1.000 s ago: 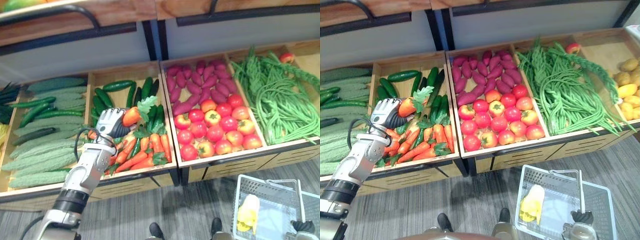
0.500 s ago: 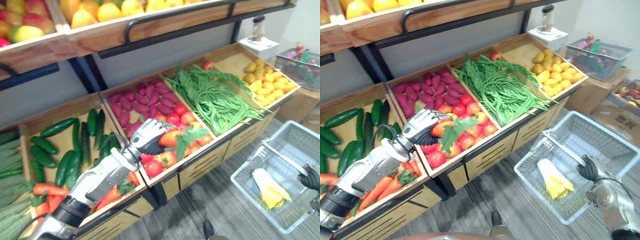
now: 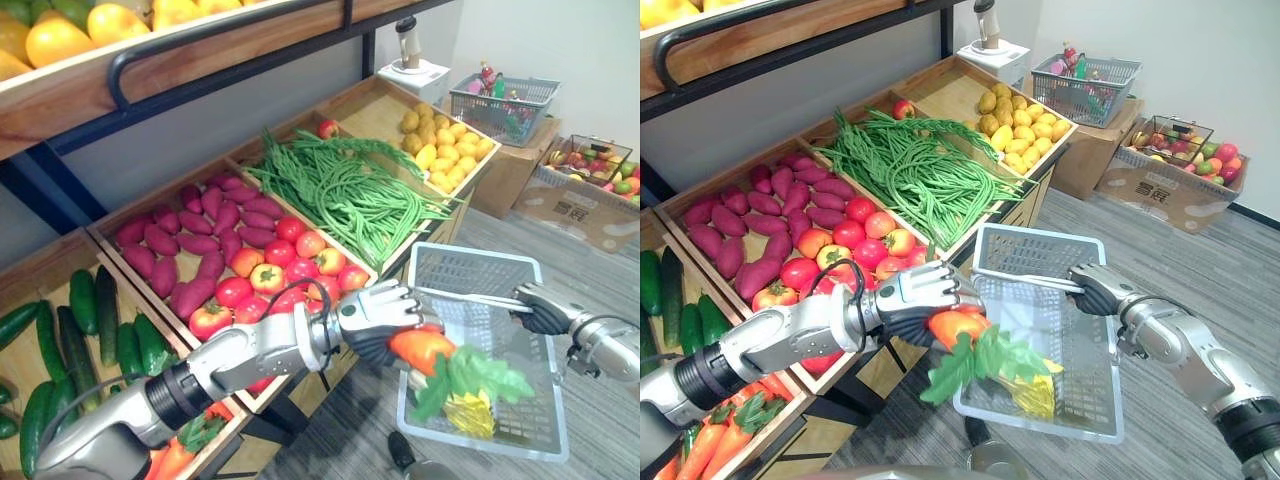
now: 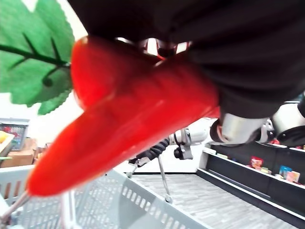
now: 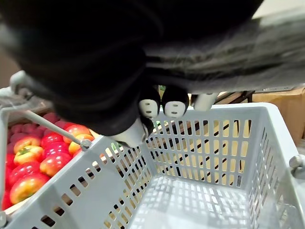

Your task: Pick vegetable in the basket

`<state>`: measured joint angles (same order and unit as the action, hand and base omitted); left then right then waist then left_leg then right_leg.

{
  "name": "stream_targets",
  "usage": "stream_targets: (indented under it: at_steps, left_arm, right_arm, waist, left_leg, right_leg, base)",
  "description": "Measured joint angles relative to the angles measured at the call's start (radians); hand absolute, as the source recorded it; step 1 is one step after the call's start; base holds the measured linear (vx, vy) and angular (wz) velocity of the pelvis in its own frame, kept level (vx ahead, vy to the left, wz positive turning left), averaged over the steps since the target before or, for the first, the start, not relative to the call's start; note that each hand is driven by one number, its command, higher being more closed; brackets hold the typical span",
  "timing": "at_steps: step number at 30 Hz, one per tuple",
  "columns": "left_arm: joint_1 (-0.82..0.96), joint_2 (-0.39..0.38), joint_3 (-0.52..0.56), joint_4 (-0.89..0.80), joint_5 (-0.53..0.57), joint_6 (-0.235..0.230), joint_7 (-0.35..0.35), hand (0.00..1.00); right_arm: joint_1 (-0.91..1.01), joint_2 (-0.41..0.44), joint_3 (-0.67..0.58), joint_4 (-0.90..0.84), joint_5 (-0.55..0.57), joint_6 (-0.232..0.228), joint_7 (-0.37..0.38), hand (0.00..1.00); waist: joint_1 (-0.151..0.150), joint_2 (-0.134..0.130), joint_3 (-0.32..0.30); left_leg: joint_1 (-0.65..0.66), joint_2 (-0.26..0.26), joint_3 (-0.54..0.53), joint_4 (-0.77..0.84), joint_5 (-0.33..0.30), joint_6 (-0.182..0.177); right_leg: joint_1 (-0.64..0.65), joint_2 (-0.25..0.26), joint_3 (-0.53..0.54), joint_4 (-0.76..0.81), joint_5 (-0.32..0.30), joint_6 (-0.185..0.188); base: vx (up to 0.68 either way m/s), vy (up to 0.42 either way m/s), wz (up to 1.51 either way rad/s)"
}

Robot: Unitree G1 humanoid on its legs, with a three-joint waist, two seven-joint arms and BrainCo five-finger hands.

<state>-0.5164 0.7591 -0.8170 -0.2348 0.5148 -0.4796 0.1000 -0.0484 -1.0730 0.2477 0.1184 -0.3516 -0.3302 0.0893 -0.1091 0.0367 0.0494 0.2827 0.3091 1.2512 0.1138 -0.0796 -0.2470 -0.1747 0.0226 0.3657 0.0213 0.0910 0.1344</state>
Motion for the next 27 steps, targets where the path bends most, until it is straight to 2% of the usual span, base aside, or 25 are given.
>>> stream_targets:
  at_steps: [5,7,11,14,18,22,27]
  left_arm:
    - [-0.02,-0.005,-0.051,-0.027,0.0,-0.004,-0.031,1.0]
    - [-0.037,-0.013,-0.073,-0.027,-0.001,-0.01,-0.042,1.0]
    - [-0.044,-0.036,-0.092,-0.023,-0.001,-0.017,-0.069,1.0]
    - [-0.044,-0.113,-0.094,0.024,-0.001,-0.015,-0.082,1.0]
    - [-0.038,-0.219,-0.102,0.104,-0.001,0.004,-0.092,1.0]
    - [-0.023,-0.339,-0.102,0.203,0.0,0.013,-0.106,1.0]
    - [-0.01,-0.438,-0.1,0.304,0.009,0.025,-0.105,1.0]
  right_arm:
    - [-0.001,-0.068,0.043,-0.082,0.01,-0.005,0.035,1.0]
    - [-0.001,-0.113,0.043,-0.128,0.071,-0.004,0.075,1.0]
    - [0.004,-0.137,0.043,-0.195,0.182,0.002,0.137,1.0]
    - [0.017,-0.141,0.043,-0.263,0.272,0.013,0.186,1.0]
    - [0.019,-0.137,0.043,-0.32,0.313,0.024,0.209,1.0]
    - [0.019,-0.117,0.043,-0.319,0.322,0.063,0.224,1.0]
    - [0.021,-0.077,0.04,-0.305,0.321,0.106,0.224,1.0]
  waist:
    - [-0.023,-0.001,0.004]
    - [-0.028,-0.001,0.013]
    - [-0.052,-0.001,0.025]
    - [-0.054,-0.001,0.03]
    - [-0.052,-0.003,0.031]
    - [-0.053,-0.006,0.034]
    - [-0.053,-0.01,0.037]
  left_leg:
    - [0.002,0.003,0.018,0.016,-0.014,-0.002]
    - [0.001,0.005,0.03,0.03,-0.022,-0.004]
    - [0.001,0.009,0.031,0.031,-0.023,-0.004]
    - [0.0,0.01,0.031,0.033,-0.023,-0.005]
    - [-0.002,0.011,0.027,0.033,-0.023,-0.004]
    - [-0.002,0.011,0.025,0.033,-0.023,-0.004]
    - [-0.003,0.014,0.023,0.033,-0.023,-0.003]
  right_leg:
    - [-0.005,0.003,0.016,0.0,0.001,0.002]
    - [-0.012,0.005,0.03,-0.001,0.005,0.004]
    - [-0.012,0.008,0.03,-0.001,0.005,0.004]
    - [-0.012,0.008,0.028,-0.001,0.005,0.004]
    - [-0.012,0.007,0.024,-0.001,0.005,0.004]
    - [-0.011,0.006,0.023,0.0,0.005,0.004]
    - [-0.011,0.006,0.019,0.003,0.005,0.004]
  base:
    - [-0.1,-0.025,-0.13]
    - [-0.1,-0.033,-0.18]
    - [-0.09,-0.056,-0.01]
    - [-0.1,-0.061,0.01]
    - [-0.1,-0.056,0.03]
    - [-0.1,-0.051,0.01]
    - [-0.11,-0.059,0.02]
